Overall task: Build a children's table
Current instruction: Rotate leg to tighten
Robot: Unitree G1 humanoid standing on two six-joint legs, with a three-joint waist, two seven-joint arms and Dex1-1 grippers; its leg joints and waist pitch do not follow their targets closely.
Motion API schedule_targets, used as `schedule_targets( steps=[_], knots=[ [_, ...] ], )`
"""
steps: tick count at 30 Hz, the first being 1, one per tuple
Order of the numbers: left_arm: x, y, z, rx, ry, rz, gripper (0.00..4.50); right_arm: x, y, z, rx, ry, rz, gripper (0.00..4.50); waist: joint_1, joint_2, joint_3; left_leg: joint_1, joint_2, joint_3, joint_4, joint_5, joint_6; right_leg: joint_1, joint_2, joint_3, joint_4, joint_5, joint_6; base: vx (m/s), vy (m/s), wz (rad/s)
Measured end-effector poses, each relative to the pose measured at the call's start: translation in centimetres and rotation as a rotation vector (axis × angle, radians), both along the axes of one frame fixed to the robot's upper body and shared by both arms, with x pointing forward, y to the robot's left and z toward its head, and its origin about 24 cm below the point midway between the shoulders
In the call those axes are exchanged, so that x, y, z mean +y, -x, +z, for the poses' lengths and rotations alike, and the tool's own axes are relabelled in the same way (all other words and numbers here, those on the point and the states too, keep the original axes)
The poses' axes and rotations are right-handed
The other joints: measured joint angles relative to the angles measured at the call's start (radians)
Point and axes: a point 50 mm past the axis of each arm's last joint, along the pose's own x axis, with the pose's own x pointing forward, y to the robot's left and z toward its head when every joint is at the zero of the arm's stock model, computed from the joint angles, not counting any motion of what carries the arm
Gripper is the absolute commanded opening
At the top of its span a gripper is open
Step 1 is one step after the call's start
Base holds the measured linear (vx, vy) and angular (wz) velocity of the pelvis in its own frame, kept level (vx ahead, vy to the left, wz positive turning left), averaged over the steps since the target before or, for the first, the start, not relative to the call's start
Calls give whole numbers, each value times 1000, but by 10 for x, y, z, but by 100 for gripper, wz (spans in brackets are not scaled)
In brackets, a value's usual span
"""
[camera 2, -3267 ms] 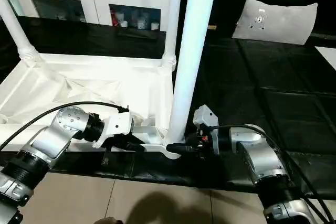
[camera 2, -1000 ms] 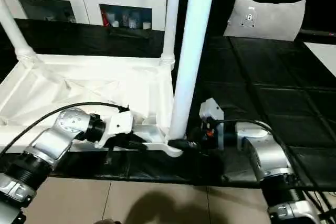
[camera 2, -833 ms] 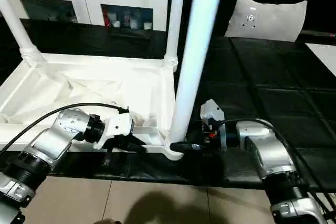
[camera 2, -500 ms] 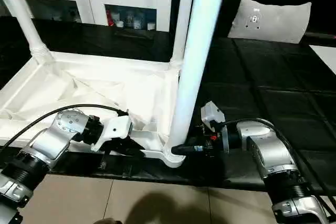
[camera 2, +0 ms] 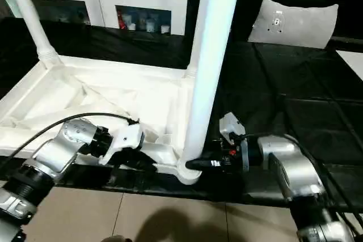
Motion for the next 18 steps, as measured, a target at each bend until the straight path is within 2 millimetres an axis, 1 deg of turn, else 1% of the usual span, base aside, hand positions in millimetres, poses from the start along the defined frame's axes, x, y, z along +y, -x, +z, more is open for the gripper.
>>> schedule_targets(
  steps=[3,4,6,8,10,12,13,16,17,18],
  knots=[
    [-2,-5,-1,-2,3,97,0,4,-4,-4,-10,-28,-147,196,-17,0,0,1,0,0,1,0,0,-1,-1,0,0,-2,4,0,0,0],
    [-4,-9,-1,5,5,162,0,8,-9,-7,-14,-39,-240,196,-27,0,0,1,0,-1,2,0,0,-1,-1,0,-1,-2,4,0,0,0],
    [-9,-13,-1,7,10,229,0,12,-15,-8,-22,-43,-344,196,-41,0,0,0,-2,-1,3,0,0,-3,-2,1,-2,-2,4,0,0,0],
    [-17,-18,-2,7,25,320,0,18,-24,-9,-17,-49,-477,196,-60,0,0,0,-1,-2,4,0,0,-4,-1,-1,-6,-2,4,0,0,0],
    [-25,-21,-2,4,30,378,0,21,-30,-8,-21,-41,-568,196,-70,0,0,-2,-2,-2,4,0,0,-6,-1,0,-8,-2,4,0,0,0],
    [-31,-26,-3,-11,39,453,0,29,-39,-7,-14,-39,-676,196,-81,0,0,-2,-2,-2,5,0,0,-6,-1,0,-8,-2,4,0,0,0],
    [-37,-29,-3,-31,38,499,0,35,-45,-6,-9,-38,-758,196,-84,0,0,-2,-2,-2,5,0,0,-7,-1,0,-8,-2,4,0,0,0],
    [-48,-32,-2,-58,47,564,0,41,-54,-4,-6,-35,-869,196,-84,0,0,-3,-3,-1,2,0,0,-8,-1,1,-8,0,1,0,0,0],
    [-50,-33,-1,-66,48,575,0,42,-56,-3,-3,-46,-891,252,-82,1,0,-3,-3,-1,1,-1,0,-8,-1,1,-8,4,-1,0,0,0],
    [-52,-34,-1,-70,49,582,0,42,-57,-3,-10,-52,-904,252,-79,1,0,-4,-3,-1,0,-1,0,-9,-1,0,-8,8,-3,0,0,0]
  ],
)
